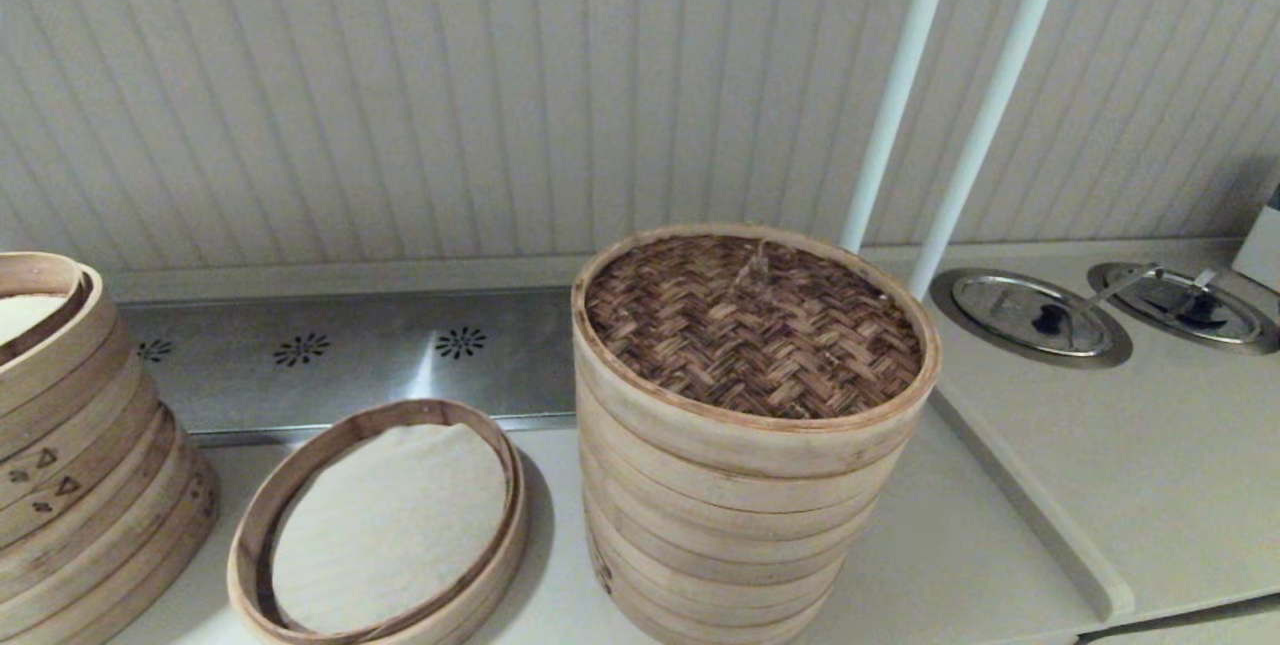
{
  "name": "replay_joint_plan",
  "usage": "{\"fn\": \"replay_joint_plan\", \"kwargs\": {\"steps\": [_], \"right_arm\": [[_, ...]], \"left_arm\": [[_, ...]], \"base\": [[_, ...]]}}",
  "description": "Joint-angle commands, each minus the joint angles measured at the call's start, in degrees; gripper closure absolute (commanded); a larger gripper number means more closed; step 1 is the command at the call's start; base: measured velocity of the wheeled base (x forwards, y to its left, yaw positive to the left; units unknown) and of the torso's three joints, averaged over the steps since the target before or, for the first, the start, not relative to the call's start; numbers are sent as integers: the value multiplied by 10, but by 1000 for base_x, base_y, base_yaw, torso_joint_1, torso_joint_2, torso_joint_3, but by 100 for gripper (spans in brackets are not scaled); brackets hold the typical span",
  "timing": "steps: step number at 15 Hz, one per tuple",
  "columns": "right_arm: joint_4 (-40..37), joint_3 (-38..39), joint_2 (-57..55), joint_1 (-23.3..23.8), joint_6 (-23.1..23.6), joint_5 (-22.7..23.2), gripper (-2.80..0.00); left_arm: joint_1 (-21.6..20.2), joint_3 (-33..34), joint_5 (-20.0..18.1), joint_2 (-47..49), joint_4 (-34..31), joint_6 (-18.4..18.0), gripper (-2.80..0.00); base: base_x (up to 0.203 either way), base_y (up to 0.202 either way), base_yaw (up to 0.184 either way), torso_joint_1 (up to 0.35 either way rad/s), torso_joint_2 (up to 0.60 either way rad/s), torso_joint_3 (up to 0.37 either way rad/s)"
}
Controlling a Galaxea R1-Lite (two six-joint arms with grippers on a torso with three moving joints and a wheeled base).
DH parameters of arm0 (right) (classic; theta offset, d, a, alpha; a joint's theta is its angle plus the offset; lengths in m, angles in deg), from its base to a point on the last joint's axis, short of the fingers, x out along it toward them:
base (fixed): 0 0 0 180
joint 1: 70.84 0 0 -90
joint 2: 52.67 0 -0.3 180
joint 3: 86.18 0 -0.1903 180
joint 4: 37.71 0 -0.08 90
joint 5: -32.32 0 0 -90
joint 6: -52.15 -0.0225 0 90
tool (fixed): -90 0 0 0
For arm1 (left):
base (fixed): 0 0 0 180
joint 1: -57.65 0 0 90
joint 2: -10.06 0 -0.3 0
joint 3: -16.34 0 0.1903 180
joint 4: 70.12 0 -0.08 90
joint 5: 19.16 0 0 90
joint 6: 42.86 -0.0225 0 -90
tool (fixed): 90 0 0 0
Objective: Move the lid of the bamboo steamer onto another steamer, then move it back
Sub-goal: Pick up the steamer
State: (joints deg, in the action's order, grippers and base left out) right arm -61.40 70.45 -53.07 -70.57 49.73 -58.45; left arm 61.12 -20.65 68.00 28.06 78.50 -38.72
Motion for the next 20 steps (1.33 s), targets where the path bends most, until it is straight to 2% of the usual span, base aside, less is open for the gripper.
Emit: {"fn": "replay_joint_plan", "kwargs": {"steps": [1,6,8,9,13,16,20], "right_arm": [[0,2,0,0,0,0,0],[0,2,0,0,0,0,0],[0,2,0,0,0,0,0],[0,2,0,0,0,0,0],[0,2,0,0,0,0,0],[0,2,0,0,0,0,0],[0,2,0,0,0,0,0]], "left_arm": [[-12,27,-2,-58,1,-1,0],[-30,74,-14,-153,-4,-51,0],[-30,97,6,-183,4,-81,0],[-30,115,20,-184,31,-99,0],[-30,135,22,-183,79,-106,0],[-30,136,19,-183,79,-121,0],[-29,136,19,-183,79,-120,0]], "base": [[0,0,0,0,0,0],[0,0,0,0,0,0],[0,0,0,0,0,0],[0,0,0,0,0,0],[0,0,0,0,0,0],[0,0,0,0,0,0],[0,0,0,0,0,0]]}}
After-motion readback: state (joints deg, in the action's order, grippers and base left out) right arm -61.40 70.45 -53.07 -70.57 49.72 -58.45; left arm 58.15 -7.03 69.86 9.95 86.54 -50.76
